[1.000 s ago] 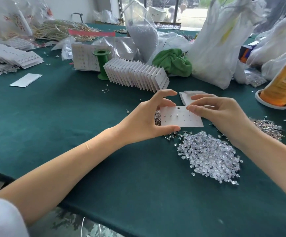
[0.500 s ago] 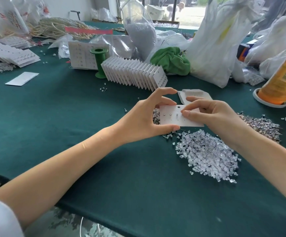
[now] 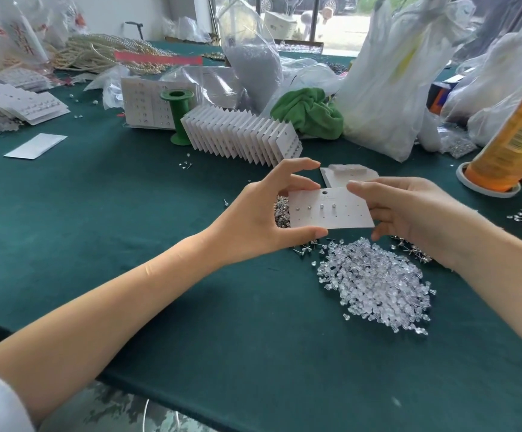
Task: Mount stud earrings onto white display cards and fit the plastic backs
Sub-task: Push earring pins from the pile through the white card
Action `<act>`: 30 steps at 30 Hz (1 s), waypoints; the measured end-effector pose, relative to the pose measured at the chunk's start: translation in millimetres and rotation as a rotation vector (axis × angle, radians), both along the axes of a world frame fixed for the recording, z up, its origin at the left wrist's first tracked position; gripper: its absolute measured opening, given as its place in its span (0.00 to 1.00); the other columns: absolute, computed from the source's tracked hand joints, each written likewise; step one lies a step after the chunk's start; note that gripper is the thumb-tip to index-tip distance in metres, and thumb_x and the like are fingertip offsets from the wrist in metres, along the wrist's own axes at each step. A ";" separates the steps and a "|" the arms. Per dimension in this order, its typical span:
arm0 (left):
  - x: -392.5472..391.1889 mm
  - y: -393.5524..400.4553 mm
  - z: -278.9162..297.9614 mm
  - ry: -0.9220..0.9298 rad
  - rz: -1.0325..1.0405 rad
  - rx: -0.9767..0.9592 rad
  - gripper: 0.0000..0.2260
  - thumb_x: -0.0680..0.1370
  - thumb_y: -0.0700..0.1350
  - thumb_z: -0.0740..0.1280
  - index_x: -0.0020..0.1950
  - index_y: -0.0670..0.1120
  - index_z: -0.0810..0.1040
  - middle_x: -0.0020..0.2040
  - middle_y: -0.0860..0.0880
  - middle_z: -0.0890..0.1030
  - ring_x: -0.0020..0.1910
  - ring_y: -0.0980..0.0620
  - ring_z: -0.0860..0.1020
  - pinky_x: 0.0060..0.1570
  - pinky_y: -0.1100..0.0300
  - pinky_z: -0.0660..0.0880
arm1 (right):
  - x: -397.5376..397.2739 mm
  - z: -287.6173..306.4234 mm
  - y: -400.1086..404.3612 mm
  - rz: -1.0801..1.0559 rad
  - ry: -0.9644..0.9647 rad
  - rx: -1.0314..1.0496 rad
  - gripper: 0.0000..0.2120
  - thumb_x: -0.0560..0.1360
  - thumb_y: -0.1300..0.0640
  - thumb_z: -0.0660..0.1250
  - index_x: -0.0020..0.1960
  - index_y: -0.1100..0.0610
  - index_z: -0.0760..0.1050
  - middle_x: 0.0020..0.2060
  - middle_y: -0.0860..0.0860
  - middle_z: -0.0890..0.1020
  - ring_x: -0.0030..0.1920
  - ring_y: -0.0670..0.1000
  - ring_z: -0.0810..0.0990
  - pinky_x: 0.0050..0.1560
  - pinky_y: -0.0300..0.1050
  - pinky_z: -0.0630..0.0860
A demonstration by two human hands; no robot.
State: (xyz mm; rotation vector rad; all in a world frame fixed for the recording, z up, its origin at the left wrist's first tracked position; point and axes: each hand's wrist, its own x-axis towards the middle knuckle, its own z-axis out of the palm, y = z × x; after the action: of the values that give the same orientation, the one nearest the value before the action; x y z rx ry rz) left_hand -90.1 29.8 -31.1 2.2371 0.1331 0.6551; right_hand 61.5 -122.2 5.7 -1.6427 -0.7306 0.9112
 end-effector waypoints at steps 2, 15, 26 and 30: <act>-0.5 -1.4 1.1 -0.021 0.003 0.004 0.34 0.67 0.50 0.77 0.69 0.51 0.66 0.58 0.54 0.80 0.57 0.63 0.76 0.60 0.71 0.67 | -4.1 -0.3 0.1 0.071 0.090 -0.011 0.27 0.59 0.46 0.74 0.53 0.59 0.80 0.43 0.56 0.86 0.38 0.50 0.85 0.27 0.37 0.77; -2.1 -9.1 0.7 -0.019 -0.026 0.062 0.34 0.67 0.50 0.78 0.69 0.51 0.66 0.57 0.53 0.79 0.57 0.63 0.76 0.60 0.68 0.69 | -22.5 -12.3 2.0 0.058 0.155 -0.043 0.18 0.64 0.49 0.73 0.52 0.55 0.79 0.43 0.53 0.86 0.40 0.51 0.86 0.26 0.35 0.77; -3.0 -11.2 1.2 -0.004 0.023 0.147 0.38 0.68 0.59 0.72 0.73 0.53 0.60 0.63 0.55 0.75 0.62 0.58 0.73 0.64 0.57 0.70 | -19.2 -14.1 0.9 -0.114 0.027 0.062 0.09 0.64 0.56 0.75 0.44 0.54 0.81 0.36 0.50 0.86 0.30 0.43 0.81 0.23 0.34 0.71; -1.1 -8.3 5.1 0.045 0.152 0.066 0.33 0.71 0.63 0.68 0.71 0.50 0.66 0.58 0.56 0.76 0.56 0.61 0.74 0.56 0.68 0.68 | -6.5 3.0 -7.1 -0.247 -0.038 0.187 0.16 0.60 0.53 0.74 0.47 0.53 0.80 0.37 0.45 0.86 0.31 0.41 0.82 0.24 0.32 0.73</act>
State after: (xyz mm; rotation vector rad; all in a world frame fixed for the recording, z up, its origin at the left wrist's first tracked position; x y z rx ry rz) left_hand -91.2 21.4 -26.0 2.3224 0.3110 0.7000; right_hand 55.0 -129.3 8.7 -1.5466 -0.6033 0.6179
